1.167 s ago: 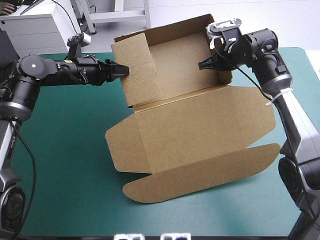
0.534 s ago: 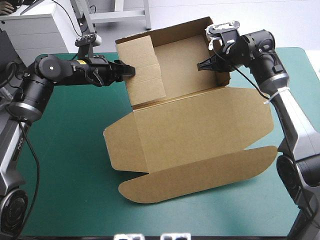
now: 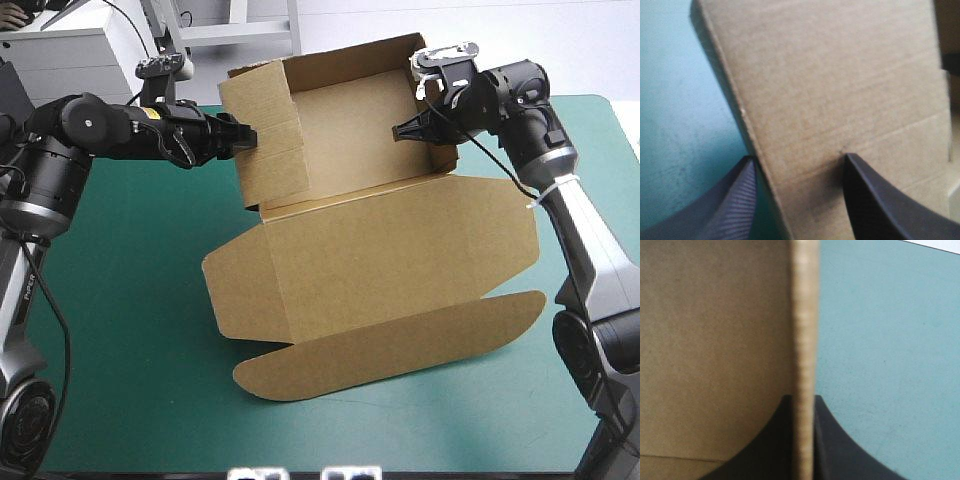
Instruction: Fold the box
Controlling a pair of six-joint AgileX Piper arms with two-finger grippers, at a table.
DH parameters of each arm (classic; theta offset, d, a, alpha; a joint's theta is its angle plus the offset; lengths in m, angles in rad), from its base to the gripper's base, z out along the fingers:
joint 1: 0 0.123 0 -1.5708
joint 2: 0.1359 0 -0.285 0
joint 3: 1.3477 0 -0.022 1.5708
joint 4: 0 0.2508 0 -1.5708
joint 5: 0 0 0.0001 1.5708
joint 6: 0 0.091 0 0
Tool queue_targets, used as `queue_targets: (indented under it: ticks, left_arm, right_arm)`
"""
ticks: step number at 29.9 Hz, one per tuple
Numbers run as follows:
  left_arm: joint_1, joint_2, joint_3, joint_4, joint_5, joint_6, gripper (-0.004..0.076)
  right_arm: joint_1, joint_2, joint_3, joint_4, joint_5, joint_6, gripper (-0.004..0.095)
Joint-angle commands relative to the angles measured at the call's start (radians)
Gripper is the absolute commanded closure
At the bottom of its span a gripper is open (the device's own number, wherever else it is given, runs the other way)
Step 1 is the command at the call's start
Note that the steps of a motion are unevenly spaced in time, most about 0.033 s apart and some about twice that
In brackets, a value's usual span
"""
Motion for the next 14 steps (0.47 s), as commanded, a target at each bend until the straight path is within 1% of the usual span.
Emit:
queue_targets:
  ticks: [1,8,14]
  left_arm:
    - [-0.003,-0.031,-0.033,0.085,-0.029,-0.102,0.0348]
    - [-0.003,0.007,-0.033,0.03,-0.059,-0.108,0.0348]
    - [-0.003,0.029,-0.033,-0.115,-0.074,0.014,0.0348]
  right_arm:
    - [0.001,-0.057,-0.029,0.032,-0.059,0.004,0.092]
    - [0.001,-0.057,-0.029,0.046,-0.058,-0.004,0.092]
    - [0.001,-0.057,-0.029,0.05,-0.06,-0.02,0.092]
